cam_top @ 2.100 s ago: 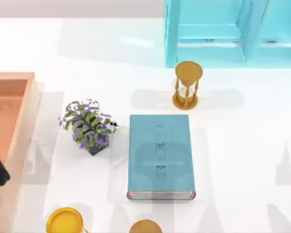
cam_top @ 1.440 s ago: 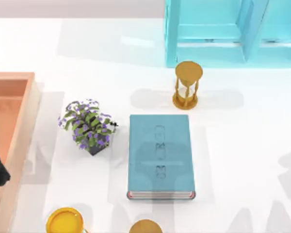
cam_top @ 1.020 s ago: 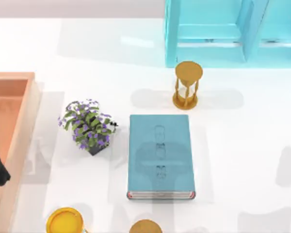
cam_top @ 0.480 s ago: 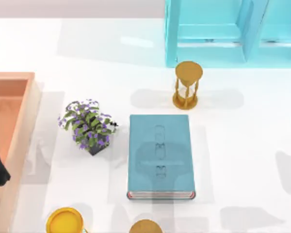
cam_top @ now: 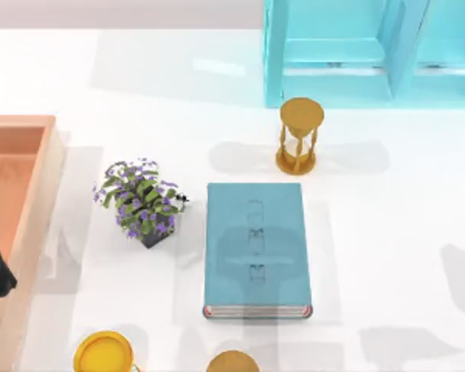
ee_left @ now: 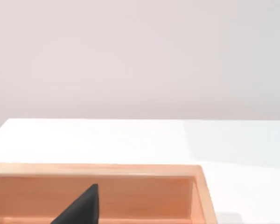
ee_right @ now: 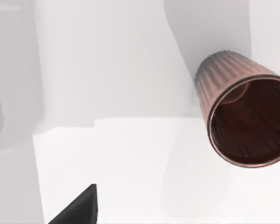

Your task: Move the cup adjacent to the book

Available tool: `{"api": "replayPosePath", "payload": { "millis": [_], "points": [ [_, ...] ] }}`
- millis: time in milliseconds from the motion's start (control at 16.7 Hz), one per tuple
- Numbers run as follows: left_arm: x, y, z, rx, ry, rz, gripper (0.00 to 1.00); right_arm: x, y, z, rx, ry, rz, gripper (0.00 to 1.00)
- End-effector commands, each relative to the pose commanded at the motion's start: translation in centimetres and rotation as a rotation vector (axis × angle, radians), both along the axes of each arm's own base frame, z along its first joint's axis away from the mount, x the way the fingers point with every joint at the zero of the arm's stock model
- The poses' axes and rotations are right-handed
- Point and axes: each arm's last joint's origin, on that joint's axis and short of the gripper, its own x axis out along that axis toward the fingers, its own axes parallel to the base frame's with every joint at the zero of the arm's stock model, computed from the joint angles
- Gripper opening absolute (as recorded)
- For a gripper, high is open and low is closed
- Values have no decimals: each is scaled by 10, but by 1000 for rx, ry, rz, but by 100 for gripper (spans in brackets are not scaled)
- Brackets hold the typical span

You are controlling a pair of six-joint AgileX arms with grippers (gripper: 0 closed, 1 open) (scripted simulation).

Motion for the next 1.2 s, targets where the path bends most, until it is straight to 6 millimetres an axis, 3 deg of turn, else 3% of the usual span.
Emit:
{"api": "replayPosePath", "payload": {
  "millis": [480,840,1200],
  "points": [
    [0,0,0,0,0,0,100,1,0,-82,-1,-9,0,100],
    [0,0,0,0,0,0,100,-1,0,-89,0,-4,0,100],
    [0,0,0,0,0,0,100,-1,0,-89,0,-4,0,55]
  ]
}}
